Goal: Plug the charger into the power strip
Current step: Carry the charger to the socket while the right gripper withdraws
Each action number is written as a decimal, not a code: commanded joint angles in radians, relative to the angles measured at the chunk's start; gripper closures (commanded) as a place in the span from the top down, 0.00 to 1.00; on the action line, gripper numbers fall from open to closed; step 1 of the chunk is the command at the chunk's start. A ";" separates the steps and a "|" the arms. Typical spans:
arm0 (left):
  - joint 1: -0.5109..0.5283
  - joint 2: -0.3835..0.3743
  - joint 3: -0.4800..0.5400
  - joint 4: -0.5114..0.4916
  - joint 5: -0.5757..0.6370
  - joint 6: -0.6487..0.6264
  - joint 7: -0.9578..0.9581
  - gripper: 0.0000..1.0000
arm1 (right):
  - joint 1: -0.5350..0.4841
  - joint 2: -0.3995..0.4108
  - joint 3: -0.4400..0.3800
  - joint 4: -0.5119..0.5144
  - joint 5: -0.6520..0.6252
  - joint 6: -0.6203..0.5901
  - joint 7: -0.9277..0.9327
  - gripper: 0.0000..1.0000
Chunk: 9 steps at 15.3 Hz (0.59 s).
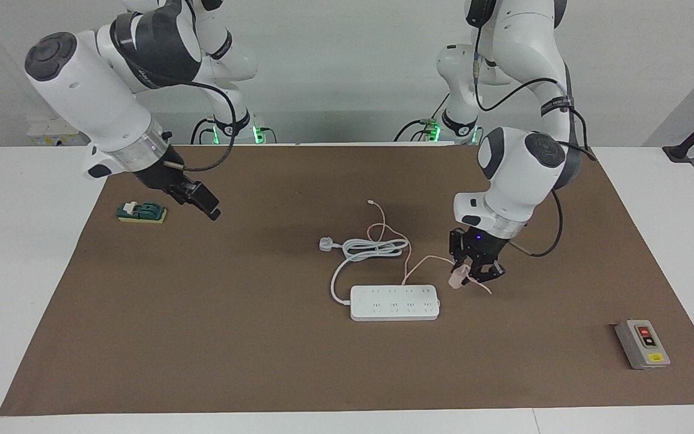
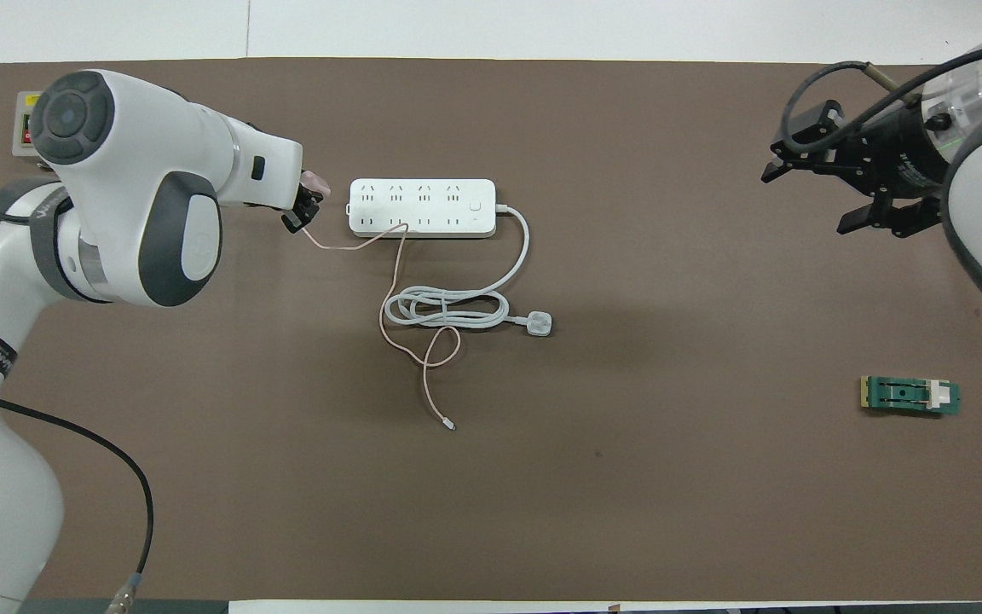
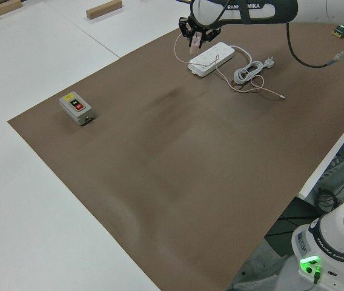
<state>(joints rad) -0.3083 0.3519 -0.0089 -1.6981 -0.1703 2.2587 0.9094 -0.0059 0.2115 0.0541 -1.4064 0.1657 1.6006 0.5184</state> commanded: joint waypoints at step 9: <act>-0.052 0.039 0.012 -0.055 0.029 0.111 0.140 0.00 | -0.057 -0.294 0.010 -0.255 -0.153 -0.016 -0.538 1.00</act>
<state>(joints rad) -0.3453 0.3994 -0.0090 -1.7269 -0.1614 2.3415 1.0363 -0.0512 0.0030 0.0541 -1.5636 0.0386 1.5725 0.0356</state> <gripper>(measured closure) 0.687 0.000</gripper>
